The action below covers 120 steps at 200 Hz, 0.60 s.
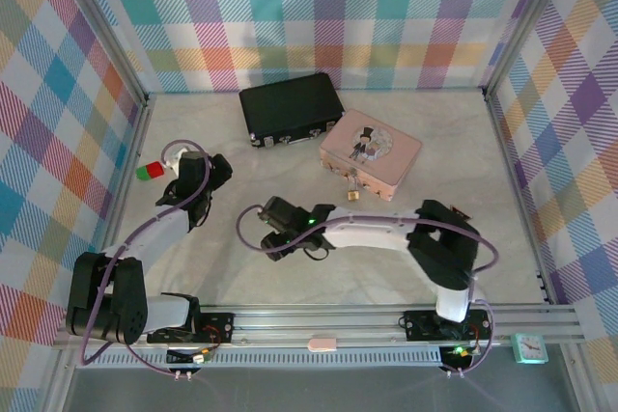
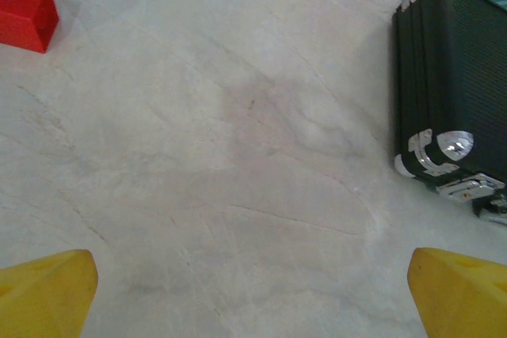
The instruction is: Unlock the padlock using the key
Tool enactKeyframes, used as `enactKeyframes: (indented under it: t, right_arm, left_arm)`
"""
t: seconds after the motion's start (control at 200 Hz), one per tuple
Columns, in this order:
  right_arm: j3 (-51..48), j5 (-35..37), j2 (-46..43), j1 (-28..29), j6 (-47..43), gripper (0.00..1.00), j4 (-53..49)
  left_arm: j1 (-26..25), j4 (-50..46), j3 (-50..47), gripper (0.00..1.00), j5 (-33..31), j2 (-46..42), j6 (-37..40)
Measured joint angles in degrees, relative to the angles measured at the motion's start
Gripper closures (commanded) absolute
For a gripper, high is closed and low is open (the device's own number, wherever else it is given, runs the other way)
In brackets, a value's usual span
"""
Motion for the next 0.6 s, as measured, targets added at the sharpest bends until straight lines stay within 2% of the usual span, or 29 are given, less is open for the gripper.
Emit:
enactKeyframes:
  t: [0.175, 0.35, 0.6]
  right_arm:
    - [5.38, 3.39, 6.56, 1.51, 4.11, 0.45, -5.42]
    - [10.16, 4.98, 10.88, 3.08, 4.37, 0.49, -8.83]
    - [11.87, 6.78, 11.47, 4.39, 5.16, 0.64, -12.39]
  left_arm:
    - [2.58, -0.81, -0.24, 0.00, -0.28, -0.26, -1.27]
    - [4.15, -1.27, -1.81, 0.00, -0.20, -1.44, -2.38]
    - [4.55, -1.31, -2.29, 0.00, -0.09, -2.89, -2.86]
